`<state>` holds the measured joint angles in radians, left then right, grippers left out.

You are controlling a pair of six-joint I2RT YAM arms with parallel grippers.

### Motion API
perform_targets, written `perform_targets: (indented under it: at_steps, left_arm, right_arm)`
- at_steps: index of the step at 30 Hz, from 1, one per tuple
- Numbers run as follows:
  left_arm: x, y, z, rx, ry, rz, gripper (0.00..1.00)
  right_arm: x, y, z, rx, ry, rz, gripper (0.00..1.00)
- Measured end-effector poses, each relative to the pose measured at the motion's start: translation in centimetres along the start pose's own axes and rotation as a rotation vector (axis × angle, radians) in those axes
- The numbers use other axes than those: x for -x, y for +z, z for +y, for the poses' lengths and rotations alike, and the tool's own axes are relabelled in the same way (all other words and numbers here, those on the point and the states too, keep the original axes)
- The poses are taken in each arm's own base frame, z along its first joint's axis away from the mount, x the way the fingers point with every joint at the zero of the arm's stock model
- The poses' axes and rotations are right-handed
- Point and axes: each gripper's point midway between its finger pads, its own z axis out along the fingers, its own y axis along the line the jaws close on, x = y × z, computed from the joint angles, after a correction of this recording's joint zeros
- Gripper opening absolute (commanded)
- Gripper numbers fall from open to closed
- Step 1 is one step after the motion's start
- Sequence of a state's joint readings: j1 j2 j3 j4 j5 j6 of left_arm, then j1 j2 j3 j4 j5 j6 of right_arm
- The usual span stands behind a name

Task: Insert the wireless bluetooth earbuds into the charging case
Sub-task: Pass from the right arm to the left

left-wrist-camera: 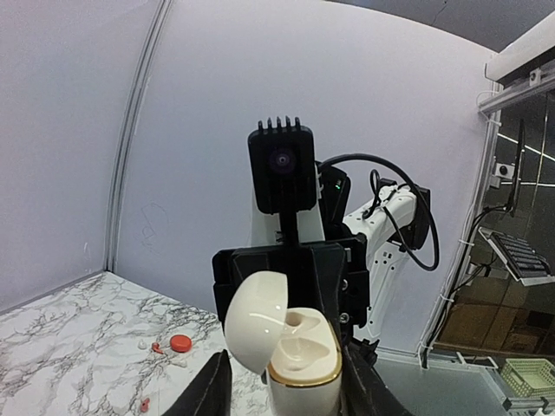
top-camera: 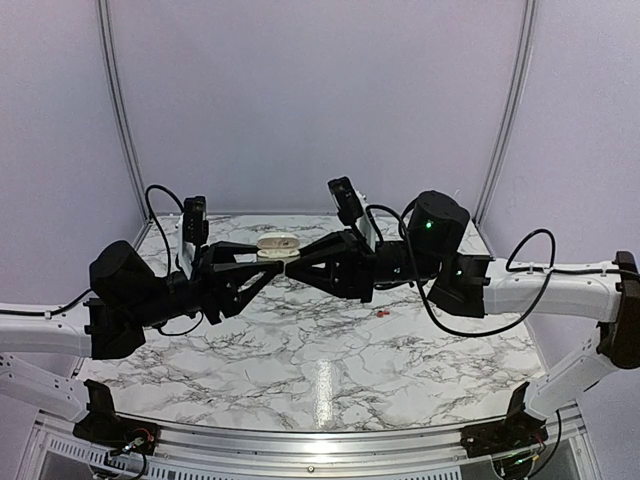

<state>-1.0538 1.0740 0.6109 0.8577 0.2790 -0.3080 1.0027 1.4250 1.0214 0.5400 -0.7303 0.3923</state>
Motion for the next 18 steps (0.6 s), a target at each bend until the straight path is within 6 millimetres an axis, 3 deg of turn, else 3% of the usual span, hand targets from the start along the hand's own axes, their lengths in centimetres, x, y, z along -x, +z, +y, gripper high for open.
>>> perform_targets:
  at_steps: [6,11,18]
  left_arm:
    - [0.09,0.05,0.00,-0.001,-0.003,-0.006,0.42]
    - [-0.17,0.16,0.11,0.000,-0.006,-0.001,0.47]
    - [-0.60,0.32,0.25,0.001,-0.015,0.010,0.35]
  right_arm:
    - [-0.19,0.05,0.09,0.003,0.002,0.003,0.08]
    - [-0.18,0.05,0.01,-0.002,0.003,0.001,0.08]
    - [-0.16,0.05,-0.04,-0.005,0.003,0.000,0.08]
